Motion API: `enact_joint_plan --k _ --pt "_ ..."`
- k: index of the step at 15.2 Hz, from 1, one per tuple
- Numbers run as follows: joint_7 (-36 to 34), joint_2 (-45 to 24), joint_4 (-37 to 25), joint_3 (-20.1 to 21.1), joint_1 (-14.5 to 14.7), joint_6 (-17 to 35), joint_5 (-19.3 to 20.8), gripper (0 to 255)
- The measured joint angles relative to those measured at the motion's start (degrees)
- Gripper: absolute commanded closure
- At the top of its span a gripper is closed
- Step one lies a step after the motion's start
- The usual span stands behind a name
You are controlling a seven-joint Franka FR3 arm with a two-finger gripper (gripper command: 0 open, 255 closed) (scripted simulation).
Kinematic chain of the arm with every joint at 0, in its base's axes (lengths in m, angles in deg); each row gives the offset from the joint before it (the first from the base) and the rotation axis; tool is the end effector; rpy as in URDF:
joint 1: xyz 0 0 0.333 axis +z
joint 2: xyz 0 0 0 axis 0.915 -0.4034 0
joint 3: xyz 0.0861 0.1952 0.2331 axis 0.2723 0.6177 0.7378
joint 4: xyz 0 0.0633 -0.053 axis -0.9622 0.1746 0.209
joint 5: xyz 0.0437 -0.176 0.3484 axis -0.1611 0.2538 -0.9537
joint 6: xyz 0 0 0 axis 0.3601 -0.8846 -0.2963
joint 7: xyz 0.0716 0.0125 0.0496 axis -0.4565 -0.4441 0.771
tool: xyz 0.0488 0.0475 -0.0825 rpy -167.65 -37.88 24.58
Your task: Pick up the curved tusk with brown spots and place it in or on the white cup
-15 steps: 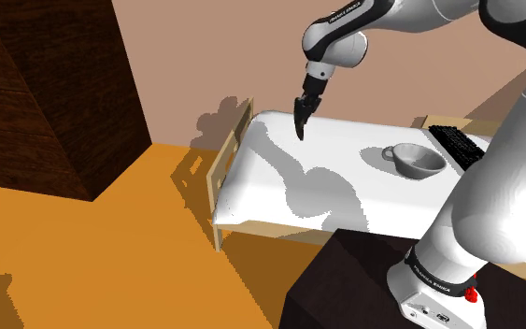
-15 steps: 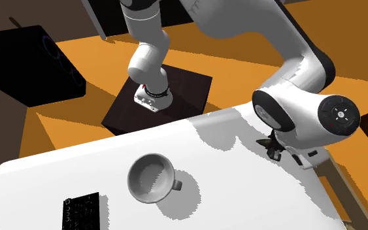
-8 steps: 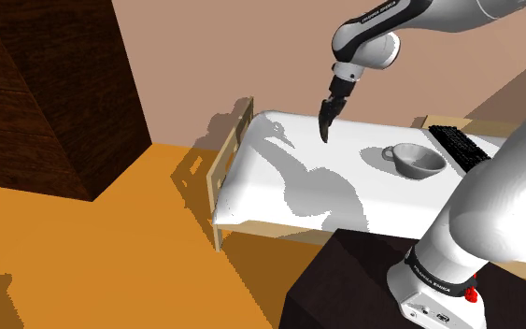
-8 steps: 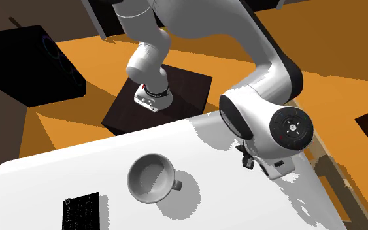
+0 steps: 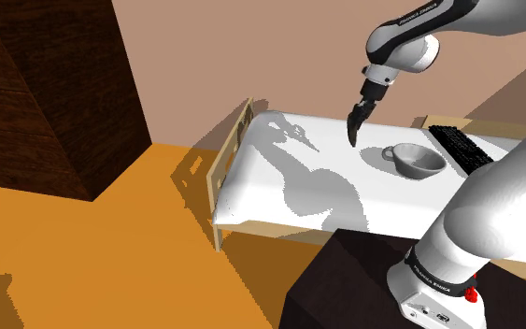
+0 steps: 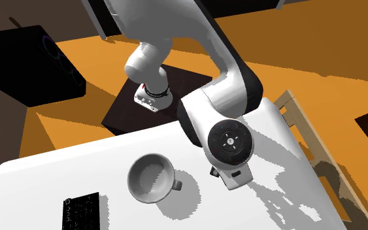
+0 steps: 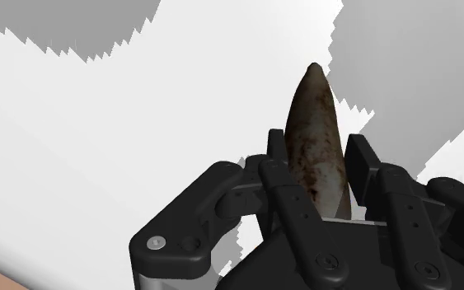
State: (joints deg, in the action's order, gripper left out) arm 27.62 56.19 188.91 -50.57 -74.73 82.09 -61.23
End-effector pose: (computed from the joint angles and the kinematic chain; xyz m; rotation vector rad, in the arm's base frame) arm 0.3528 -0.3060 0.4061 -2.9508 0.0812 -0.1532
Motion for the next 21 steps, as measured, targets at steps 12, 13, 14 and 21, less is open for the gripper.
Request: enact_joint_plan --k 12,13,14,21 --pt "12.8 6.7 2.0 -9.5 -9.3 -5.3 8.4 255" --pt "14.1 6.3 1.3 -10.5 -9.7 -5.7 8.6 255" --pt "15.6 5.9 0.9 -11.6 -10.1 -5.9 8.8 255" --pt "24.0 4.2 -1.5 -18.0 -12.5 -7.1 10.1 255"
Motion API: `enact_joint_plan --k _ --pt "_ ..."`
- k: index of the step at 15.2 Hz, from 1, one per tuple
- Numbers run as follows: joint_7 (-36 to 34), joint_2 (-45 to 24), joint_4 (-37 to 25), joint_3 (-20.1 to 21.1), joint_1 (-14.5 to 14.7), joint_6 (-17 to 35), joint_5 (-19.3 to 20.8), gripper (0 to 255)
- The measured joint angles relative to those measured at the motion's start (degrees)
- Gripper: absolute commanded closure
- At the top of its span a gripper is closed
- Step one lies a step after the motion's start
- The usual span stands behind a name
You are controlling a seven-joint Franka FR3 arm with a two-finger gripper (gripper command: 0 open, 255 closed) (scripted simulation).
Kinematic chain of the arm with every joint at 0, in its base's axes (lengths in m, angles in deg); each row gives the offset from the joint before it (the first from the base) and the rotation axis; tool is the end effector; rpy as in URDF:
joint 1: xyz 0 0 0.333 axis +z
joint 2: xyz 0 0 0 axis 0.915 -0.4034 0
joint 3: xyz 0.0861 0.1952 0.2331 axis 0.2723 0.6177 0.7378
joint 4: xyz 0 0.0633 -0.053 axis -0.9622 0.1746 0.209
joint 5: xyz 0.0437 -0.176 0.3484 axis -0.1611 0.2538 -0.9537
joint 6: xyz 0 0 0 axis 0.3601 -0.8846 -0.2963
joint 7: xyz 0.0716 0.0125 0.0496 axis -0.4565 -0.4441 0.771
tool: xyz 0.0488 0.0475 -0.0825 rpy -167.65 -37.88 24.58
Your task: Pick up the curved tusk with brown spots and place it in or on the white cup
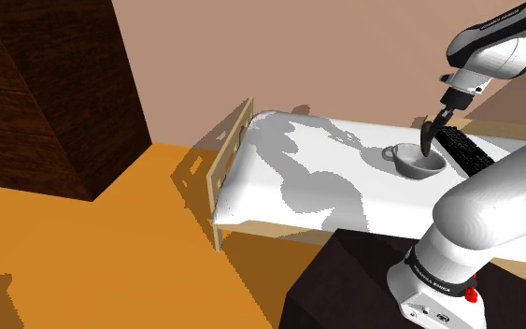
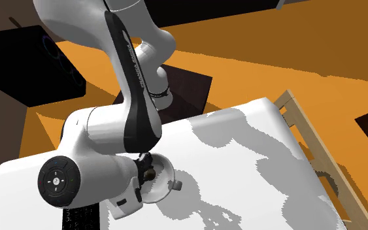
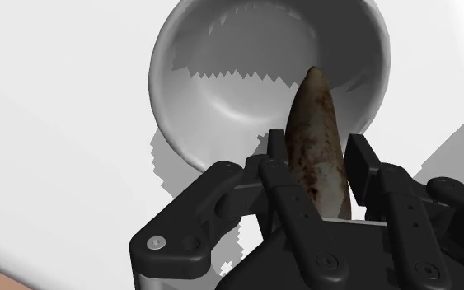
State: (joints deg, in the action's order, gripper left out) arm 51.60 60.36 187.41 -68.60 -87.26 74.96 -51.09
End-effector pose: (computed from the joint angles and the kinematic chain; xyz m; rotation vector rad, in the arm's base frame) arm 0.1342 -0.4400 0.4044 -2.9508 0.0808 -0.1530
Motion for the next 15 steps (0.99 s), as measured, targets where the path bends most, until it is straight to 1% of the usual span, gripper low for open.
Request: enact_joint_plan --k 6,12,15 --pt "2.2 -2.7 2.3 -2.0 0.9 4.3 -1.5 255" --pt "5.6 -7.0 4.6 -4.5 2.5 9.5 -4.8 255" --pt "6.3 -7.9 4.9 -4.9 2.8 10.3 -5.6 255"
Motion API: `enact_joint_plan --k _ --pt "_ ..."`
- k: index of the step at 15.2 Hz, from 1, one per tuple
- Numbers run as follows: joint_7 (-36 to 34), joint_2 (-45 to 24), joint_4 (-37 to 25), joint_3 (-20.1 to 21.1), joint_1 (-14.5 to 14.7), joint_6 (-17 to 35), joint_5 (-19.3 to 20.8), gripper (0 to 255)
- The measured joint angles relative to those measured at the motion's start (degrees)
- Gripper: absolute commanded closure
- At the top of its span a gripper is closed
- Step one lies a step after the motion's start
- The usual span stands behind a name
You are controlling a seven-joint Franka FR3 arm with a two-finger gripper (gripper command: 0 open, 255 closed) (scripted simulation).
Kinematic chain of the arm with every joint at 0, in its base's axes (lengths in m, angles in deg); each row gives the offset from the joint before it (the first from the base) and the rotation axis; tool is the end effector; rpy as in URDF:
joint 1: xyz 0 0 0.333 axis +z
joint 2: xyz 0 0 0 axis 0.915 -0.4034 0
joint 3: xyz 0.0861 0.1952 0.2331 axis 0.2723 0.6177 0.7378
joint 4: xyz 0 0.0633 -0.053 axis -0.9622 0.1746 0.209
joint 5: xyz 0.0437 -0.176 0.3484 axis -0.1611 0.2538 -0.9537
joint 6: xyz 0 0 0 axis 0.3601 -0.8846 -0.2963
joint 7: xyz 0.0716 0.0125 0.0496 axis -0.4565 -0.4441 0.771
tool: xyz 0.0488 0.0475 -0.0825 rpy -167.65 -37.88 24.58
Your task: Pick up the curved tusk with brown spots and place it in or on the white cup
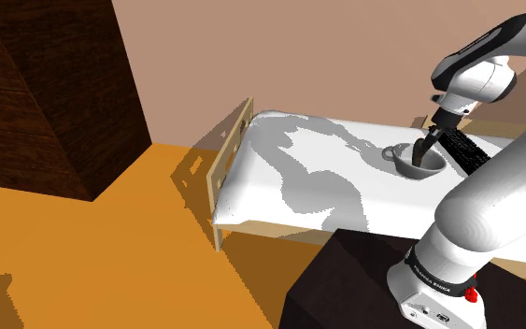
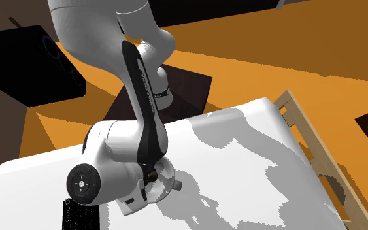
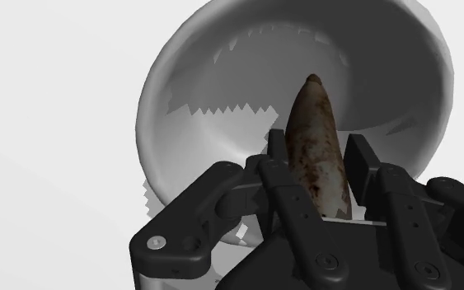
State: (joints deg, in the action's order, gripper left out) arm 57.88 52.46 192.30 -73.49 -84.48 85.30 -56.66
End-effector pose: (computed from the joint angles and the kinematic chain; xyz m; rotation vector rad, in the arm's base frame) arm 0.1322 -0.4409 0.3369 -2.9507 0.0790 -0.1521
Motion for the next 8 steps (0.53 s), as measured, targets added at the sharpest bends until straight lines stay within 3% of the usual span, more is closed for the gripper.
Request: enact_joint_plan --k 4,5,8 --pt "0.1 -0.1 0.1 -0.1 0.0 0.1 -0.1 255" --pt "0.1 -0.1 0.1 -0.1 0.0 0.1 -0.1 0" --pt "0.1 -0.1 0.1 -0.1 0.0 0.1 -0.1 0"
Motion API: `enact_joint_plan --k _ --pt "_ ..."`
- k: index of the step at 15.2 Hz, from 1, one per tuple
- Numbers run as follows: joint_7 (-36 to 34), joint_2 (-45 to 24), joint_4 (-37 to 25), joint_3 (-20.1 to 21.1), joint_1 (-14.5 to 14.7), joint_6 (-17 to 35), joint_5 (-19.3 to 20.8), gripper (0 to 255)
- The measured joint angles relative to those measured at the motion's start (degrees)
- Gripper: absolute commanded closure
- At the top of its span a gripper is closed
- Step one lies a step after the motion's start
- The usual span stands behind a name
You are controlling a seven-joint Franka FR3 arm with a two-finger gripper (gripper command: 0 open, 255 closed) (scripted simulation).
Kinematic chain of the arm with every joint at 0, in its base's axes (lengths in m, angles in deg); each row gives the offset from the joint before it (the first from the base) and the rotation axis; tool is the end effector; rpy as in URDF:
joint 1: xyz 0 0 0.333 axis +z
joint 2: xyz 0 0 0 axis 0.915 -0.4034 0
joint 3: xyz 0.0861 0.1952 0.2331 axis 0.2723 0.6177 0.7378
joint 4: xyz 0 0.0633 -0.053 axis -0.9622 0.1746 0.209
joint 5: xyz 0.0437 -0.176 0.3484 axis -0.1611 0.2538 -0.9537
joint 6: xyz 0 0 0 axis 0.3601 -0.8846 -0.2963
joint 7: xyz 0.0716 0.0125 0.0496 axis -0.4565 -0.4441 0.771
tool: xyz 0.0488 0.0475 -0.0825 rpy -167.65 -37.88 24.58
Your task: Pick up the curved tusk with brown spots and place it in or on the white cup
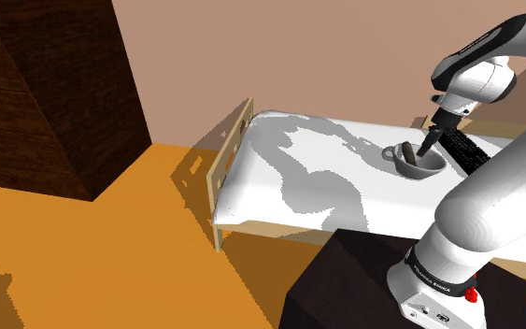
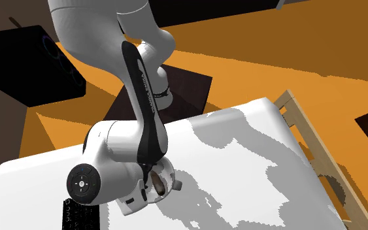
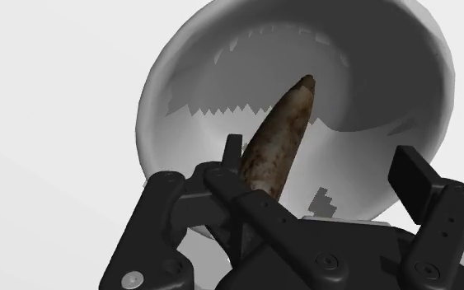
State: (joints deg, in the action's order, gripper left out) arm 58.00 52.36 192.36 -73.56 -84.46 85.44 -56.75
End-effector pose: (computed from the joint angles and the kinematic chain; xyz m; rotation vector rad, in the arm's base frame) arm 0.1319 -0.4410 0.3361 -2.9510 0.0791 -0.1525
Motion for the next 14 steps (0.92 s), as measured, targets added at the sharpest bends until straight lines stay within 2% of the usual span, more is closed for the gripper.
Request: enact_joint_plan --k 3,8,14 --pt "0.0 0.0 0.0 0.0 0.0 0.0 0.0 0" --pt "-2.7 4.3 -4.0 1.8 -1.7 -6.7 3.6 0" --pt "-3.0 4.6 -4.8 2.1 -1.8 -7.8 3.8 0"
